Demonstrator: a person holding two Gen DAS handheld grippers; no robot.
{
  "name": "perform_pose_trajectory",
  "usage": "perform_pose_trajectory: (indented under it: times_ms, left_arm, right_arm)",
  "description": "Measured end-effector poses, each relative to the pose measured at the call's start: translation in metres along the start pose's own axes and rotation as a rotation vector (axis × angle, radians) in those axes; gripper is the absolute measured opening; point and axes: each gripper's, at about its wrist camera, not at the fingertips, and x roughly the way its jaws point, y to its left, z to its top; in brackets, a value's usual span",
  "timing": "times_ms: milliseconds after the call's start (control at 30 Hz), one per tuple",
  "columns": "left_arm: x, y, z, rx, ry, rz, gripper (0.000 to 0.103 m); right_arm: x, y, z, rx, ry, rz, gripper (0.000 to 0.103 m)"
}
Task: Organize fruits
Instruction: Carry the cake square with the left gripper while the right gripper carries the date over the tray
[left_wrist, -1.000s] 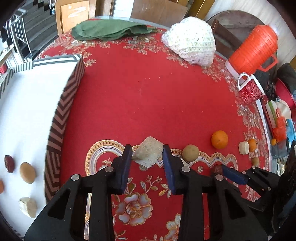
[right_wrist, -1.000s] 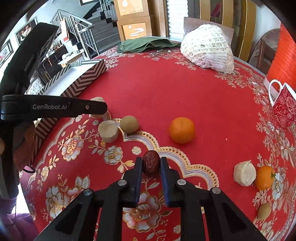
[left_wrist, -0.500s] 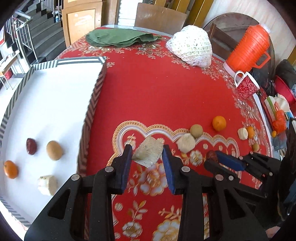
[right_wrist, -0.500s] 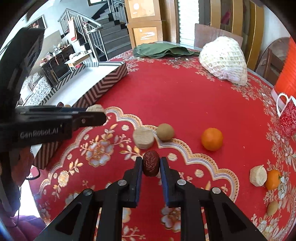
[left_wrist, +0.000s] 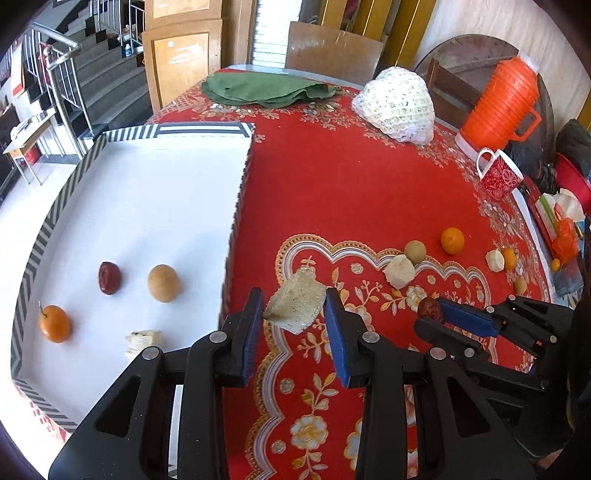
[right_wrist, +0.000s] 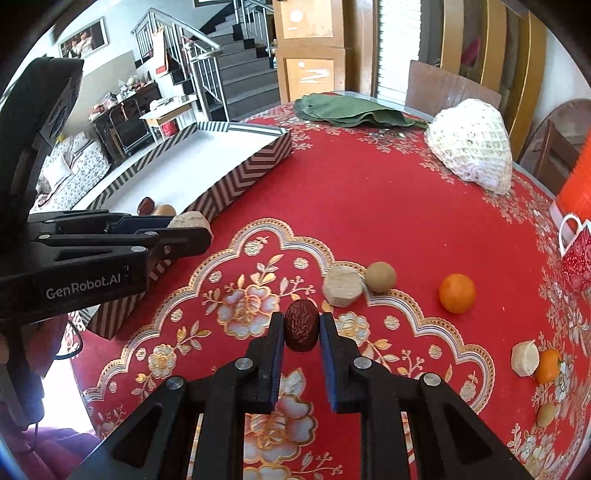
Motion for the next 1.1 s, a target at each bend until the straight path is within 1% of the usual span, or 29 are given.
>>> perform_pose_trajectory:
  times_ms: [233,467,867,1100]
  left_arm:
    - [-0.005,0.006,-0.004,0.0,-0.011,0.003,0.032]
    - [-0.015,0.018,-0.005,-0.01,-0.043,0.022,0.032]
    - [-0.031,0.053,-0.004,-0.052,-0.093,0.081,0.032]
    - [-0.034,0.079,-0.005,-0.092,-0.099,0.108,0.032]
  right_arm:
    - [0.0,0.013,0.003,-0.03,0.003,0.003,0.018]
    - [0.0,0.024,0.01,-0.054,0.006,0.005,0.018]
    - [0.003,0.059,0.031,-0.131,0.004,0.018,0.018]
    - [0.01,0.084,0.045,-0.184,0.01,0.036,0.018]
